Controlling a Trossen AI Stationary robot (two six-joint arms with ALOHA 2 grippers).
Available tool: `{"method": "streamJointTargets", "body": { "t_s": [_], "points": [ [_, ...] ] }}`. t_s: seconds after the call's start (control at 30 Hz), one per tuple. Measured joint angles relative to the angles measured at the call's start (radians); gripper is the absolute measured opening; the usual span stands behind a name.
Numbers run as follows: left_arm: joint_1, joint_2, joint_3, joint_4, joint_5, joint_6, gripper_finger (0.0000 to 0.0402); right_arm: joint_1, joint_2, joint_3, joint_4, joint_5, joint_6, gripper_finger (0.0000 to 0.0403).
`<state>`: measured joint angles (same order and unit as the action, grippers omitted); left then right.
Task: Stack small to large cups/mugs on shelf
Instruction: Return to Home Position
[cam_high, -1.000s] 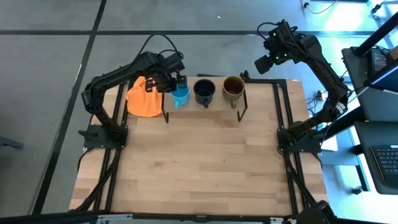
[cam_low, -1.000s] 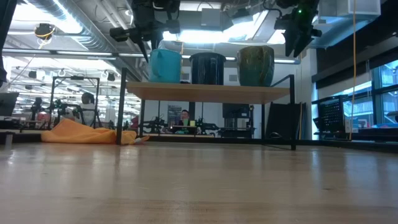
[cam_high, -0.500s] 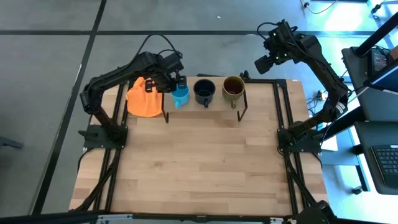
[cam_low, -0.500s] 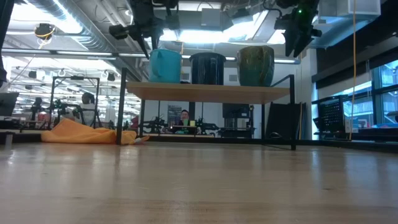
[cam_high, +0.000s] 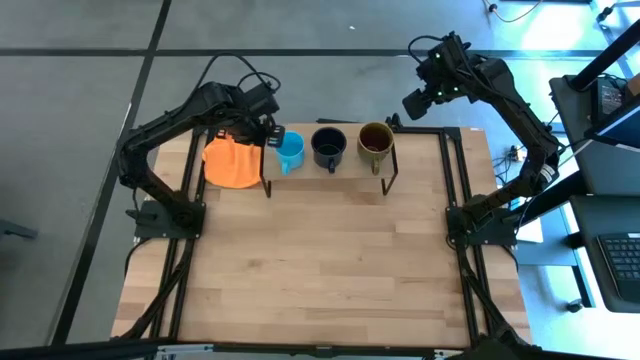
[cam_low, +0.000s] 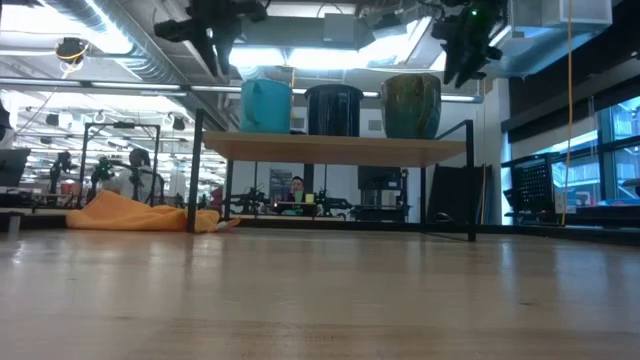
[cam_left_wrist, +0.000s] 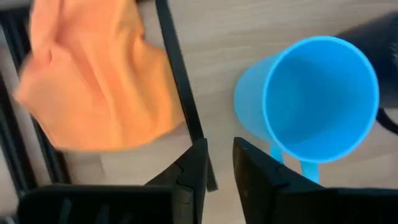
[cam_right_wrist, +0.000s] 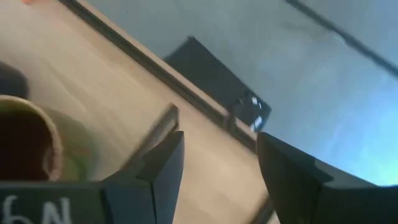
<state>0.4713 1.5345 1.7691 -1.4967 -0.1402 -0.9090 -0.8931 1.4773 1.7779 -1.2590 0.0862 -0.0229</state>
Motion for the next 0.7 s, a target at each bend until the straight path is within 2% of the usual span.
{"method": "streamJointTargets", "body": {
  "t_s": [0.1,0.33,0.57,0.7],
  "points": [
    [-0.021,-0.008,0.0,0.001,-0.031,0.112,0.0067,0.039,0.0,0.0,0.049,-0.02,-0.008,0.0202],
    [-0.065,-0.008,0.0,0.004,-0.038,0.323,0.006,0.143,0.0,0.0,0.247,-0.234,0.095,0.0202],
    [-0.12,-0.026,0.0,0.006,-0.052,0.496,0.006,0.259,0.007,0.0,0.472,-0.283,0.203,0.0202],
    [-0.119,-0.085,-0.001,0.087,-0.049,0.529,0.0058,0.297,0.011,0.0,0.62,-0.455,0.233,0.0202]
  ]
}}
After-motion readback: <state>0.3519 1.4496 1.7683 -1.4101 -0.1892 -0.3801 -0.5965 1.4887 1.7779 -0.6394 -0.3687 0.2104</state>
